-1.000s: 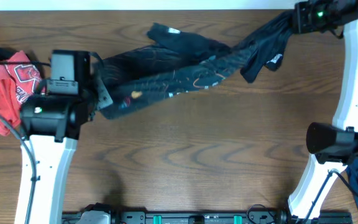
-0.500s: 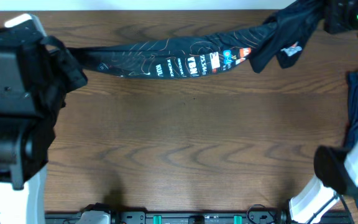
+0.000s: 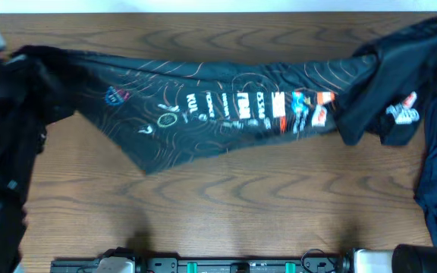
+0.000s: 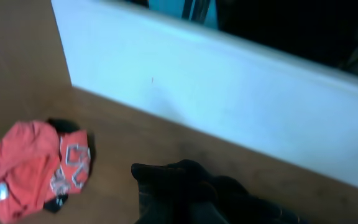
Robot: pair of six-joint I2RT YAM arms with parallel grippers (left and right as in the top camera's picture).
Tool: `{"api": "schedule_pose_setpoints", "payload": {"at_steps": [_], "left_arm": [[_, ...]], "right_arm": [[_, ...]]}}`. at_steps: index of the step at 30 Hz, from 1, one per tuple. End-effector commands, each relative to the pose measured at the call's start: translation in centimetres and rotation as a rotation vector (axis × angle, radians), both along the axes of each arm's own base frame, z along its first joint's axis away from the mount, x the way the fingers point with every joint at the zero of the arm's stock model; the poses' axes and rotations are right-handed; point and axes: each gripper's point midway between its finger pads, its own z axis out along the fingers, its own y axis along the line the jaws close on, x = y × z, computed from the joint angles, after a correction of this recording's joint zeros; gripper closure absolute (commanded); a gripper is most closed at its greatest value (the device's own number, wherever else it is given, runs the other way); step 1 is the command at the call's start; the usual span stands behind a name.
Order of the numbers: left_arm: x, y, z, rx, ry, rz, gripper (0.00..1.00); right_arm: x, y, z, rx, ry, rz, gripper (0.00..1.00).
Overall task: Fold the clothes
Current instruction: 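Lift the shirt with both grippers and stretch it across the table, then lay the shirt flat, back side up, and release both grippers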
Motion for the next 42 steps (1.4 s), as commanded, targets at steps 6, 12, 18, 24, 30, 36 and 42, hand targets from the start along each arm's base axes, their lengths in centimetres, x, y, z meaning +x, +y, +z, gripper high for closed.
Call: {"api": "schedule_pose_setpoints", "payload": {"at_steps": [6, 12, 18, 24, 30, 36, 42], "left_arm": [[-5.9, 1.7, 5.5, 0.037, -0.185, 0.058, 0.94], [-5.6, 2.3, 4.0, 0.055, -0.114, 0.093, 0.94], [-1.3, 2.0, 1.4, 0.073, 0.014, 0.091, 0.94], [4.9, 1.4, -1.9, 0.090, 0.142, 0.086, 0.94], [11.3, 0.8, -6.9, 0.108, 0.297, 0.077, 0.94], [16.4, 0.3, -12.2, 0.126, 0.432, 0.071, 0.94], [20.9, -0.1, -17.5, 0.139, 0.535, 0.067, 0.94]], "right_arm": [[-1.4, -1.7, 0.5, 0.047, -0.020, -0.115, 0.99], [0.6, -1.9, -2.7, 0.079, 0.116, -0.128, 0.99], [4.8, -2.4, -5.8, 0.102, 0.237, -0.141, 0.99], [9.6, -2.8, -9.7, 0.105, 0.363, -0.145, 0.99], [15.0, -3.0, -15.5, 0.118, 0.525, -0.144, 0.99], [19.4, -2.9, -21.9, 0.137, 0.682, -0.125, 0.99], [23.2, -3.2, -28.9, 0.141, 0.820, -0.131, 0.99]]}}
